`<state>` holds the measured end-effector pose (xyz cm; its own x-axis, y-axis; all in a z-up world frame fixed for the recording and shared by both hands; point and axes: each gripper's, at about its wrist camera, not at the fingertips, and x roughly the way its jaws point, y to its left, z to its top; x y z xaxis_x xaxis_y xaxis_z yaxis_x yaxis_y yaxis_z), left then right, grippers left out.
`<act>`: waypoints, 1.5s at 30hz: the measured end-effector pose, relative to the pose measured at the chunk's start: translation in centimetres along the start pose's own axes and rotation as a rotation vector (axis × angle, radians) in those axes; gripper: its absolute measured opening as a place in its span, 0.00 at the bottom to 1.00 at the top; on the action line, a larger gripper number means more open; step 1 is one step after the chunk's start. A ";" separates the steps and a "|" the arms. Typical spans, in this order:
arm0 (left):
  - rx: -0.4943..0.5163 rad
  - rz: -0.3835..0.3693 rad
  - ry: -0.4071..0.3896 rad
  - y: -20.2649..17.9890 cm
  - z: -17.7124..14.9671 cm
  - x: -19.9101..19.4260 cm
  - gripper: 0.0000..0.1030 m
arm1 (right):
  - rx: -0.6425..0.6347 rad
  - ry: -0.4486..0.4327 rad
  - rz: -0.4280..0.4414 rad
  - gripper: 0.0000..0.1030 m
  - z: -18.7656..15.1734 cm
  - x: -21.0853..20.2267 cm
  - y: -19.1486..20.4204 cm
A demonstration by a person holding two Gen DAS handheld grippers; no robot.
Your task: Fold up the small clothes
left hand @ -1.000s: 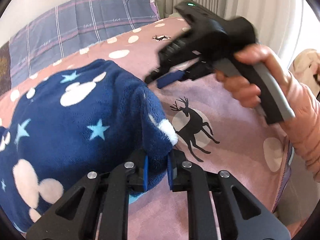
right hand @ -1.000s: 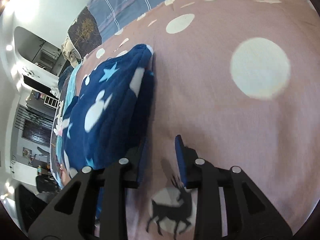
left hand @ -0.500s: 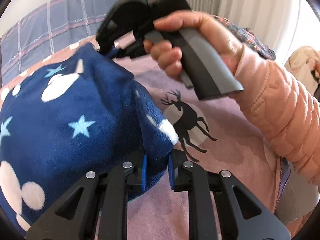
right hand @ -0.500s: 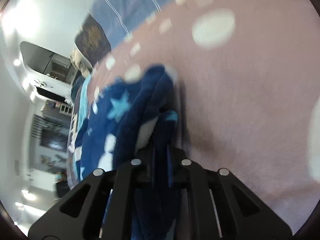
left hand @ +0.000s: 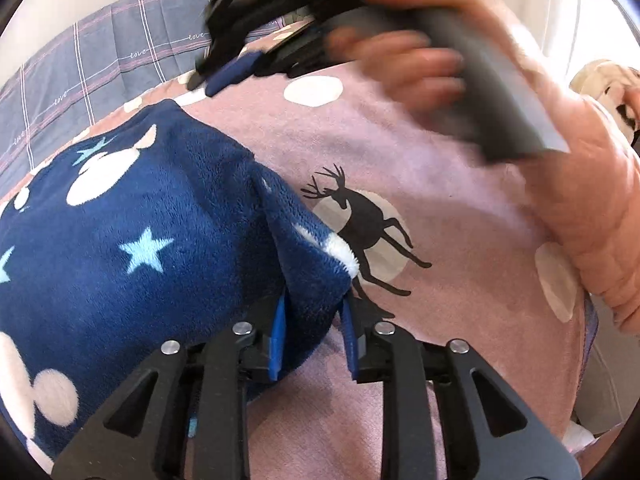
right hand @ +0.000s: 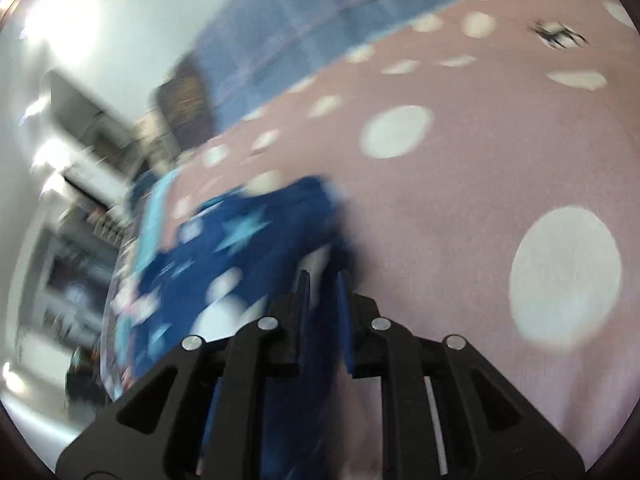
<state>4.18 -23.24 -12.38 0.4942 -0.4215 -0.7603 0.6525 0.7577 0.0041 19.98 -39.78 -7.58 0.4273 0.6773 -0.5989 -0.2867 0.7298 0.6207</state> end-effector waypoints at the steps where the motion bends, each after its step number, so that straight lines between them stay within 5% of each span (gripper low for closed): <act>1: -0.005 -0.008 -0.003 0.1 -0.1 0.0 0.28 | -0.052 0.036 0.058 0.15 -1.7 -0.7 1.0; 3: -0.013 -0.023 -0.008 0.1 -0.2 -0.1 0.36 | -0.099 0.090 0.064 0.14 -4.1 -1.2 1.4; 6: -0.015 -0.027 -0.011 -0.1 -0.5 -0.3 0.40 | -0.135 0.175 -0.155 0.09 -8.0 0.7 -0.1; 7: -0.026 -0.031 -0.014 0.2 -0.8 -0.4 0.40 | -0.132 0.163 -0.209 0.12 -8.7 0.8 -0.8; 10: -0.065 -0.049 -0.023 0.7 -1.2 -1.4 0.40 | -0.070 0.113 -0.186 0.18 -8.6 -0.6 -1.0; 14: -0.104 -0.056 -0.043 1.7 -2.6 -4.2 0.40 | -0.209 0.031 -0.221 0.18 -9.0 -3.2 2.8; 18: -0.200 0.008 -0.092 4.6 -5.4 -8.0 0.41 | -0.269 0.040 -0.161 0.19 -11.1 -2.6 6.3; 21: -0.277 0.062 -0.123 7.1 -7.6 -10.4 0.42 | -0.273 0.128 -0.375 0.18 -12.8 0.1 5.3; 25: -0.388 0.174 -0.177 11.5 -10.9 -14.4 0.52 | -0.304 0.054 -0.441 0.21 -13.7 -0.4 7.0; 28: -0.482 0.250 -0.215 15.5 -13.8 -17.0 0.53 | -0.334 -0.037 -0.476 0.33 -13.1 -1.4 10.2; 35: -0.689 0.313 -0.294 23.3 -19.8 -20.9 0.53 | -0.403 -0.081 -0.433 0.44 -11.4 2.6 17.0; 45: -0.698 0.123 -0.351 27.9 -21.3 -19.9 0.57 | -0.628 0.016 -0.375 0.54 -6.9 16.5 30.9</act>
<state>0.30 16.86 -10.92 0.7675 -0.3590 -0.5310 0.1274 0.8974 -0.4225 12.25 -5.38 -1.76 0.5823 0.3687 -0.7245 -0.5630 0.8258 -0.0323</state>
